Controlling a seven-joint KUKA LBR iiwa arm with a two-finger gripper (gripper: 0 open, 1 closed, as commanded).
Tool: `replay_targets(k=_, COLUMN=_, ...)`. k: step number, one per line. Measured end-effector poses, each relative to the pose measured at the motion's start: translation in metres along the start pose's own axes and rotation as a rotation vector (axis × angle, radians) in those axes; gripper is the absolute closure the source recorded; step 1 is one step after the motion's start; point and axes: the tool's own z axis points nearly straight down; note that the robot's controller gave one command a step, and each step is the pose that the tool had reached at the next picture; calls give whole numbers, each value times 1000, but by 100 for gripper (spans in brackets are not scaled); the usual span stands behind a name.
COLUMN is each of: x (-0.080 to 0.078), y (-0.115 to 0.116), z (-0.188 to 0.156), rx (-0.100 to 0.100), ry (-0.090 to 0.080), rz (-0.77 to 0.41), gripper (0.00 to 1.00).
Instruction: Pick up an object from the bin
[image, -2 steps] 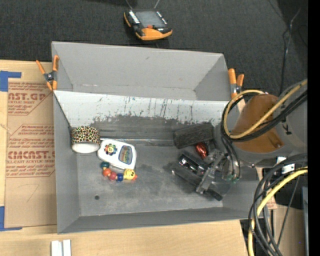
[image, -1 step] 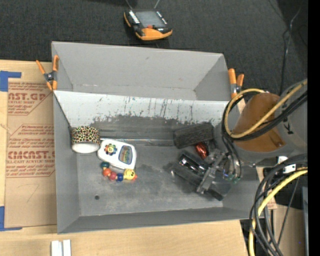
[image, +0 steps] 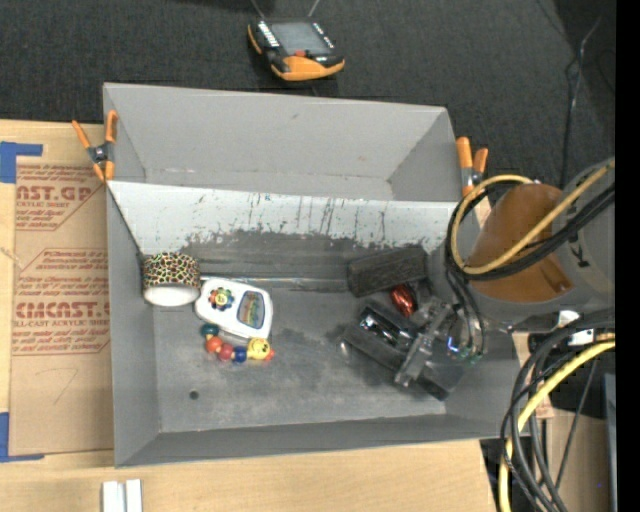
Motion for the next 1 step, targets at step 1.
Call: replay_targets(k=1, x=0, y=0, z=-3, rx=0, ry=0, rz=0, gripper=100)
